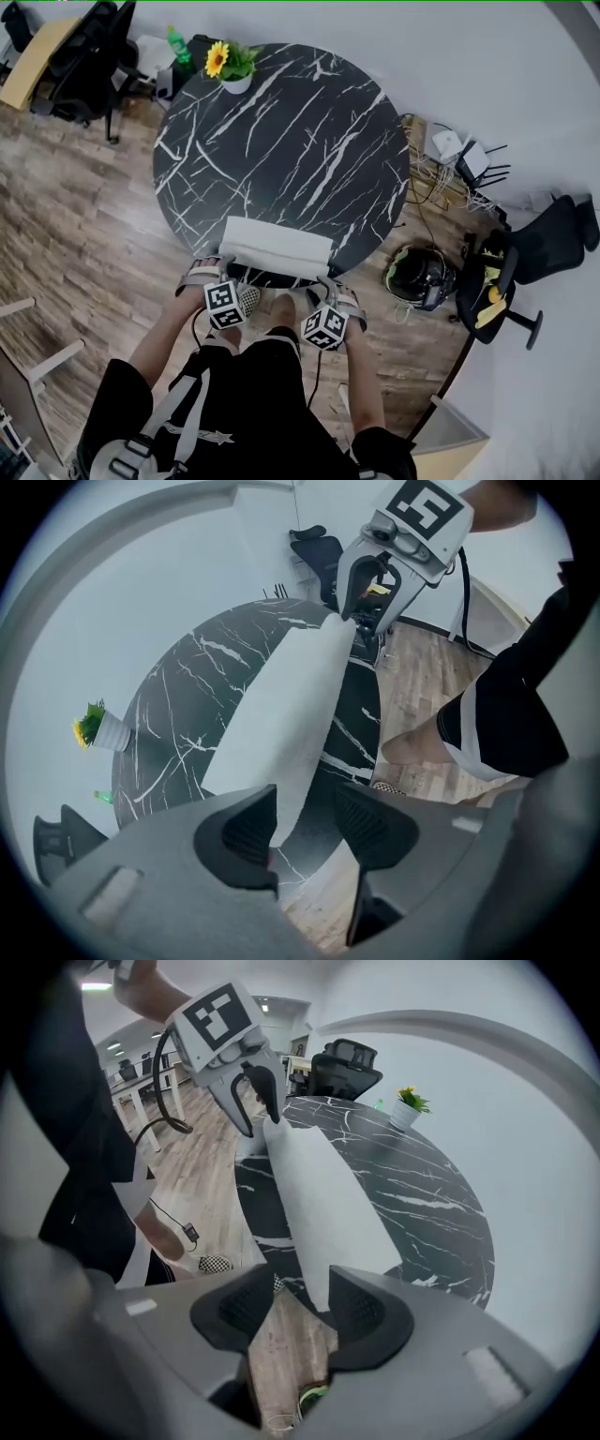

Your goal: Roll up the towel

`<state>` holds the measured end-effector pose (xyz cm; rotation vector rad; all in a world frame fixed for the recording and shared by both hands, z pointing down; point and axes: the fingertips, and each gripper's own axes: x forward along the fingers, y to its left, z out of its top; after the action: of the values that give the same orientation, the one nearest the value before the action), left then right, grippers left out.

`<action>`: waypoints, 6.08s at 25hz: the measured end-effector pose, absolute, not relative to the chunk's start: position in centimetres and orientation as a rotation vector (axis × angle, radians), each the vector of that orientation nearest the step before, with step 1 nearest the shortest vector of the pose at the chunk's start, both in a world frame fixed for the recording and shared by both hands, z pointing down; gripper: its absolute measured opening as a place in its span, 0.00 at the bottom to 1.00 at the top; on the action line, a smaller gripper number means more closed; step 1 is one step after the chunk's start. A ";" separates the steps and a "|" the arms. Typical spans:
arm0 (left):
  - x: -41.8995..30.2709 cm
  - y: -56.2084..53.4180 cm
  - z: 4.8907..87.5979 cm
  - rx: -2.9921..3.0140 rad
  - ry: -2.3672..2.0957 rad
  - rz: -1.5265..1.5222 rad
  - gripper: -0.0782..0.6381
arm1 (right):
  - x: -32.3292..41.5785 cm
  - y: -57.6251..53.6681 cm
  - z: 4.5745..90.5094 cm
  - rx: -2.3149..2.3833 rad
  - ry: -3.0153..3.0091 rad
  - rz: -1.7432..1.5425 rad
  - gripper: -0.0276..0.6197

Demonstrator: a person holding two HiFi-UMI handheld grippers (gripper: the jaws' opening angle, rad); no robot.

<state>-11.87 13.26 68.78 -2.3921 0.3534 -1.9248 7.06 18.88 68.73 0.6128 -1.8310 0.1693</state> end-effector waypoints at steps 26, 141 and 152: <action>-11.6 11.6 70.2 -2.271 0.280 -1.953 0.19 | 7.7 16.7 70.3 0.593 -1.795 0.086 0.13; -13.4 13.5 69.5 -2.294 0.248 -1.932 0.21 | 5.6 20.0 69.6 0.608 -1.782 0.210 0.13; -13.3 12.5 68.9 -2.292 0.187 -2.040 0.21 | 5.8 19.0 68.7 0.571 -1.793 0.322 0.14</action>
<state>-13.27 12.49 68.87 -2.2918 0.1875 -2.0397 5.83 18.95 68.66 0.5712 -1.7935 0.3220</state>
